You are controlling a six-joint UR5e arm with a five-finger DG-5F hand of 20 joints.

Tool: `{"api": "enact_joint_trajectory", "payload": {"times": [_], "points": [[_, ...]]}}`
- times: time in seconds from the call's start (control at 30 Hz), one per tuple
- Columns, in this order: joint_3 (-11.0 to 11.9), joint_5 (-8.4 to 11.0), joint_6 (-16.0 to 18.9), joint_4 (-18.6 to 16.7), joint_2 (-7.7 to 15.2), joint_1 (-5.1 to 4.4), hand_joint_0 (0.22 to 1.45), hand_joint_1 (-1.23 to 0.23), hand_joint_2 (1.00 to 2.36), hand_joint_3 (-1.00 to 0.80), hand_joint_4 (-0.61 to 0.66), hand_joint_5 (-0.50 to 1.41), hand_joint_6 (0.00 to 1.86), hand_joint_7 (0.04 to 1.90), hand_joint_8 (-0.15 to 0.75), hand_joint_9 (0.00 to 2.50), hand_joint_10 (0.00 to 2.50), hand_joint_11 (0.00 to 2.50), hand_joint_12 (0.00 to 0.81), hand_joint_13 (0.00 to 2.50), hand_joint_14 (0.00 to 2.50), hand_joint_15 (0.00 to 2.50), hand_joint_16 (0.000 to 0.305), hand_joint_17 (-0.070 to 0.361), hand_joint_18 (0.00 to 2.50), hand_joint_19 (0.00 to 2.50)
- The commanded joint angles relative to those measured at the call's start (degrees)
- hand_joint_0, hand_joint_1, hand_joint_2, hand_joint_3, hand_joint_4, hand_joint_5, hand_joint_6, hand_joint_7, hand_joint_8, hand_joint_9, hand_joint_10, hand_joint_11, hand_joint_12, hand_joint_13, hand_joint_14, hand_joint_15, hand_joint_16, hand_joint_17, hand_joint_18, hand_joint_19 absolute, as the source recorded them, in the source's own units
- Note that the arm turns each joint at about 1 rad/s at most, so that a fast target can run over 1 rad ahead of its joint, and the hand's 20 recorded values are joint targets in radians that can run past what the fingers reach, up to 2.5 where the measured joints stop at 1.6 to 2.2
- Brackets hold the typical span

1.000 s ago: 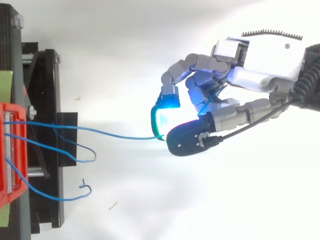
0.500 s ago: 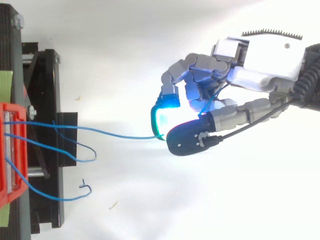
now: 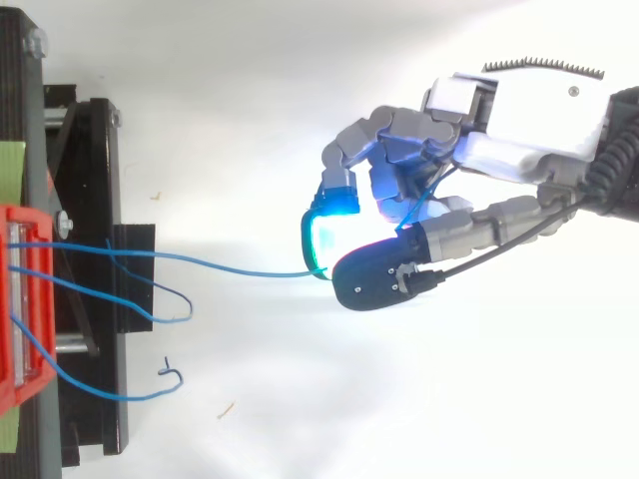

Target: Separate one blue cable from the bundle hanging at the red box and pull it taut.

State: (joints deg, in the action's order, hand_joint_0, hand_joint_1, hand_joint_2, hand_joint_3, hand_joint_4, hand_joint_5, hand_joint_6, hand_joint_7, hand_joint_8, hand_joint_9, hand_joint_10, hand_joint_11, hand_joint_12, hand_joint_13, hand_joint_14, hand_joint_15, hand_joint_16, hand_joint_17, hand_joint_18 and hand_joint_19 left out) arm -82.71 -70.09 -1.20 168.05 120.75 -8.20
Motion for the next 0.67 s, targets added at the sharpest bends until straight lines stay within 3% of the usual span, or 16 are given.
{"api": "enact_joint_trajectory", "payload": {"times": [0.0,0.63], "points": [[0.00,0.04,-0.03,0.00,0.01,-0.07,0.83,-0.81,1.01,0.20,0.00,-0.22,0.98,1.06,0.307,0.39,2.50,1.21,0.342,0.59,2.50,1.39,0.034,0.077,1.03,1.59],[0.00,0.04,-0.03,-0.09,0.01,-0.07,0.83,-0.81,1.01,0.20,-0.01,-0.22,0.98,1.06,0.307,0.39,2.50,1.21,0.348,0.59,2.50,1.40,0.033,0.075,1.03,1.58]]}}
